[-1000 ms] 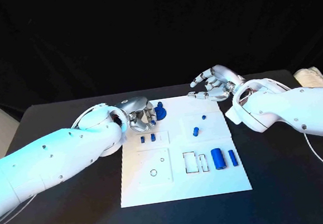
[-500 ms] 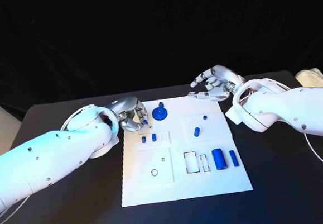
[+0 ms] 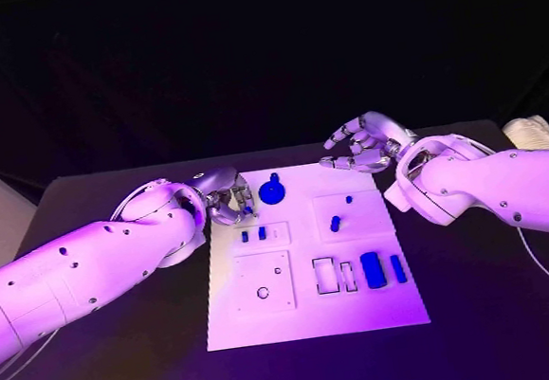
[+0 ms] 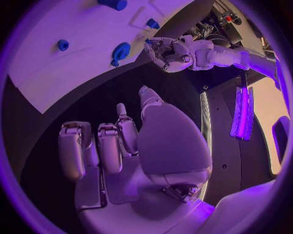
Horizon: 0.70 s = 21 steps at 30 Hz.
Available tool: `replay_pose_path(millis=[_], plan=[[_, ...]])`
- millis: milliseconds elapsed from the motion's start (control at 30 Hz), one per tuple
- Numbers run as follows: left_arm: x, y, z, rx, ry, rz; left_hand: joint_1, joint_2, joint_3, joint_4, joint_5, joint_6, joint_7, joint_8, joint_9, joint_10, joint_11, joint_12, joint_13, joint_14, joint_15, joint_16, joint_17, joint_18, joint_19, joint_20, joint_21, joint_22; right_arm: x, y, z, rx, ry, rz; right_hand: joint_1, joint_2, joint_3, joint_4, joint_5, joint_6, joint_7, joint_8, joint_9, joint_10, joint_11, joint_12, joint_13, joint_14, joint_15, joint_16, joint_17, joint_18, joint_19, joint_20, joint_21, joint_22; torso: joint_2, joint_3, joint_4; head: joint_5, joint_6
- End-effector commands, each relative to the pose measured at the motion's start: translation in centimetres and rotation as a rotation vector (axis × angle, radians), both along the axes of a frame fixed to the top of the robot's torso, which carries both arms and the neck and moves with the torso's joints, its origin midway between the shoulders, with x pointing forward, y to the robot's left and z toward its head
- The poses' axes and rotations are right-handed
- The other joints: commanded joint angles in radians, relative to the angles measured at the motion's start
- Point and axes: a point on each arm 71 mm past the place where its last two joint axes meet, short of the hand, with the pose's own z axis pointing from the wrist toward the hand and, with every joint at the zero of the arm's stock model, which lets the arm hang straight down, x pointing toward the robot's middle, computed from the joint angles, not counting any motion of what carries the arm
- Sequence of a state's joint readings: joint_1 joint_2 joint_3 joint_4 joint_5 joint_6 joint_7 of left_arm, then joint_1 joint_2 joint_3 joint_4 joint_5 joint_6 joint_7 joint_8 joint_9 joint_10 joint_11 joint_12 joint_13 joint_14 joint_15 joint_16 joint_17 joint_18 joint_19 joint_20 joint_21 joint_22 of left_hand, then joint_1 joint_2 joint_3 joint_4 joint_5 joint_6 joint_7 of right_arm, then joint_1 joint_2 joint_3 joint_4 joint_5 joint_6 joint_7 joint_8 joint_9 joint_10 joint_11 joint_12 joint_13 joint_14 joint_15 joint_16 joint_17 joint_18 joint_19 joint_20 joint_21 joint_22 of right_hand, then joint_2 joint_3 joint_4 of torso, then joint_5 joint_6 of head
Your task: Assemble the parts on the task board
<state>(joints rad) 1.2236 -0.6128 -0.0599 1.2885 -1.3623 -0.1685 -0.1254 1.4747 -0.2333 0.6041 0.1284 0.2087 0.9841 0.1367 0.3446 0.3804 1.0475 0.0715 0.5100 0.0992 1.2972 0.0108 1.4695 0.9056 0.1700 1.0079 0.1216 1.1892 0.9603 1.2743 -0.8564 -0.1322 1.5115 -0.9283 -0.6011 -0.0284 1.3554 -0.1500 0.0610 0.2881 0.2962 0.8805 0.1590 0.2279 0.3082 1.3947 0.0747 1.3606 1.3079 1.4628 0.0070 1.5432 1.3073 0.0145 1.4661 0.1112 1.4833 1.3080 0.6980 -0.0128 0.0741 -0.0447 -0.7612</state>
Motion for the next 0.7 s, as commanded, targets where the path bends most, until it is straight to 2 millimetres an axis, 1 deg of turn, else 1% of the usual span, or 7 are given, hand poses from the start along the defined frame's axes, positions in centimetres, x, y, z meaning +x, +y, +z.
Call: replay_pose_path(millis=[33,167,433,700], plan=[[-0.08,-0.3,-0.25,-0.002,0.018,-0.011,-0.008,0.003,-0.005,-0.003,-0.002,0.004,0.0,-0.003,0.002,0.006,0.002,-0.007,0.0,0.007,0.001,0.004,0.0,-0.017,0.008,-0.002,0.005,0.0,-0.07,0.22,-0.01,-0.009,-0.005,0.017,-0.006,0.003,0.008,0.001,0.007,-0.001,-0.001,0.004,0.001,-0.004,0.0,-0.002,0.081,0.089,-0.007,-0.003,0.194,0.009,0.063,-0.008,-0.003,0.204,0.0,0.0004,0.0003,-0.001,-0.003],[-0.11,-0.46,-0.35,-0.011,0.018,-0.015,-0.008,0.003,-0.005,-0.003,-0.002,0.004,0.0,-0.003,0.002,0.006,0.002,-0.007,0.0,0.007,0.001,0.004,0.0,-0.017,0.008,-0.002,0.005,0.0,-0.08,0.25,0.0,-0.009,-0.006,0.018,-0.006,0.004,0.009,0.0,0.007,-0.001,-0.001,0.005,0.001,-0.004,-0.001,-0.002,0.081,0.089,-0.007,-0.004,0.194,0.009,0.064,-0.008,-0.003,0.204,0.0,0.0011,-0.0001,-0.001,-0.003],[-0.14,-0.64,-0.42,-0.019,0.019,-0.017,-0.01,0.003,-0.006,-0.003,-0.003,0.005,0.0,-0.003,0.002,0.007,0.003,-0.009,0.001,0.008,0.001,0.005,0.002,-0.017,0.01,-0.002,0.006,0.002,-0.07,0.25,0.0,-0.01,-0.006,0.018,-0.006,0.004,0.009,0.0,0.007,-0.001,-0.001,0.005,0.001,-0.004,-0.001,-0.002,0.081,0.089,-0.007,-0.004,0.194,0.009,0.064,-0.008,-0.003,0.204,-0.001,0.0005,0.0009,-0.001,-0.004],[-0.11,-0.69,-0.48,-0.018,0.024,-0.017,-0.01,0.003,-0.006,-0.003,-0.003,0.005,0.0,-0.004,0.002,0.007,0.003,-0.009,0.001,0.009,0.001,0.005,0.004,-0.017,0.012,-0.002,0.007,0.003,-0.07,0.27,0.0,-0.01,-0.006,0.018,-0.006,0.004,0.009,0.0,0.007,-0.001,-0.001,0.005,0.001,-0.004,-0.001,-0.002,0.081,0.089,-0.007,-0.004,0.194,0.009,0.064,-0.008,-0.003,0.204,-0.001,0.0002,0.0,0.0,-0.004]])
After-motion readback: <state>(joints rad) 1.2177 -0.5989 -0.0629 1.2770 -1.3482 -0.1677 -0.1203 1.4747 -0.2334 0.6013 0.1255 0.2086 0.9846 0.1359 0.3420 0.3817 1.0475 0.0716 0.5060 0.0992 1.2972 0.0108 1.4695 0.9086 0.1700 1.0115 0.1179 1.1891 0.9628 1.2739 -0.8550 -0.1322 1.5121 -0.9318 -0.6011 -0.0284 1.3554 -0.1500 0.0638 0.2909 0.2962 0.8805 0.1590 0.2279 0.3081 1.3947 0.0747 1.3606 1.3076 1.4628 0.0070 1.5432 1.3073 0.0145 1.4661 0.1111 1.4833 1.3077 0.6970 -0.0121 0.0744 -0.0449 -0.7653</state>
